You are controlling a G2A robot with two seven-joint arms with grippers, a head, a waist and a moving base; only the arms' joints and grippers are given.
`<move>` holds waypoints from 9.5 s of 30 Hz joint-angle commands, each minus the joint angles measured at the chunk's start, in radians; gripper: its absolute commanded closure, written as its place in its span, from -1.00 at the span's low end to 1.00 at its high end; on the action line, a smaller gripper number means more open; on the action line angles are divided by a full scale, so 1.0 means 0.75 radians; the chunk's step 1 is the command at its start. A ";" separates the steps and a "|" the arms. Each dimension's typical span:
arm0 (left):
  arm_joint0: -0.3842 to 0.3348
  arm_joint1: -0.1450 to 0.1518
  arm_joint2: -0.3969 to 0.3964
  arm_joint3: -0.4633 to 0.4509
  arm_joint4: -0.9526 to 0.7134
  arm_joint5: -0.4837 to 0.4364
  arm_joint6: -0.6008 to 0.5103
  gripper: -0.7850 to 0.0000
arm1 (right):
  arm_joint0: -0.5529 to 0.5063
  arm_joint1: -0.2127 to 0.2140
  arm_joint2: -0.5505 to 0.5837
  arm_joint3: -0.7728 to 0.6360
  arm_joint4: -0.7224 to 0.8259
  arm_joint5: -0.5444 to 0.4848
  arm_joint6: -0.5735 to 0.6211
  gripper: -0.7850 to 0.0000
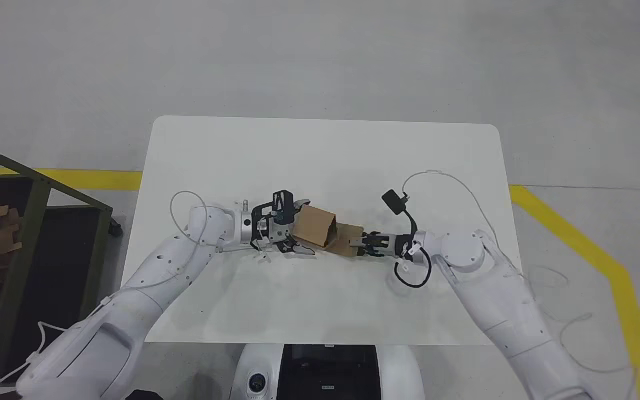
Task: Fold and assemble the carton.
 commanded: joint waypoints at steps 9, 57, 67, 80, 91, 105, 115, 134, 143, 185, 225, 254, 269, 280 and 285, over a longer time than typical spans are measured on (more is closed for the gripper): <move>0.005 0.002 -0.002 -0.003 0.003 0.002 0.002 -1.00 | 0.029 -0.006 -0.036 -0.075 -0.021 0.045 -0.001 0.48; 0.024 0.011 -0.018 -0.025 -0.005 -0.005 -0.035 -1.00 | 0.131 -0.062 -0.133 0.158 0.267 -0.101 0.015 0.63; 0.029 0.012 -0.022 -0.024 -0.010 -0.005 -0.035 -1.00 | 0.125 -0.060 -0.125 0.162 0.262 -0.095 0.013 0.66; 0.031 0.013 -0.024 -0.028 -0.010 -0.005 -0.038 -1.00 | 0.114 -0.056 -0.114 0.154 0.245 -0.082 0.005 0.65; 0.035 0.016 -0.027 -0.049 -0.007 -0.005 -0.045 -1.00 | 0.124 -0.060 -0.131 0.111 0.212 -0.058 -0.006 0.65; 0.038 0.018 -0.028 -0.055 -0.003 -0.009 -0.038 -1.00 | 0.152 -0.071 -0.168 0.073 0.159 -0.010 -0.032 0.64; 0.034 0.017 -0.028 -0.034 -0.009 -0.015 -0.035 -1.00 | 0.102 -0.054 -0.115 0.044 0.168 -0.030 -0.034 0.53; 0.025 0.011 -0.018 -0.035 -0.015 -0.015 -0.055 -1.00 | 0.062 -0.043 -0.097 0.028 0.187 -0.036 -0.011 1.00; 0.026 0.011 -0.018 -0.035 -0.015 -0.015 -0.054 -1.00 | 0.107 -0.061 -0.145 0.059 0.194 -0.047 -0.008 1.00; 0.347 0.214 -0.484 -0.203 0.007 0.029 0.241 -1.00 | -0.011 0.003 0.008 -0.281 -0.225 -0.277 -0.217 -1.00; 0.495 0.266 -0.706 -0.300 -0.123 0.103 0.165 -1.00 | 0.042 -0.088 -0.310 -0.358 -0.137 0.145 -0.194 -1.00; 0.495 0.266 -0.706 -0.300 -0.123 0.103 0.165 -1.00 | -0.204 0.007 -0.186 -0.695 -1.138 0.128 -0.512 -1.00; 0.495 0.266 -0.706 -0.300 -0.123 0.103 0.165 -1.00 | -0.081 -0.039 -0.286 -0.490 -1.239 0.099 -0.511 -1.00; 0.495 0.266 -0.706 -0.300 -0.123 0.103 0.165 -1.00 | -0.004 -0.085 -0.353 -0.382 -1.289 0.144 -0.536 -1.00; 0.495 0.266 -0.706 -0.300 -0.123 0.103 0.165 -1.00 | 0.019 -0.103 -0.371 -0.349 -1.301 0.174 -0.531 -1.00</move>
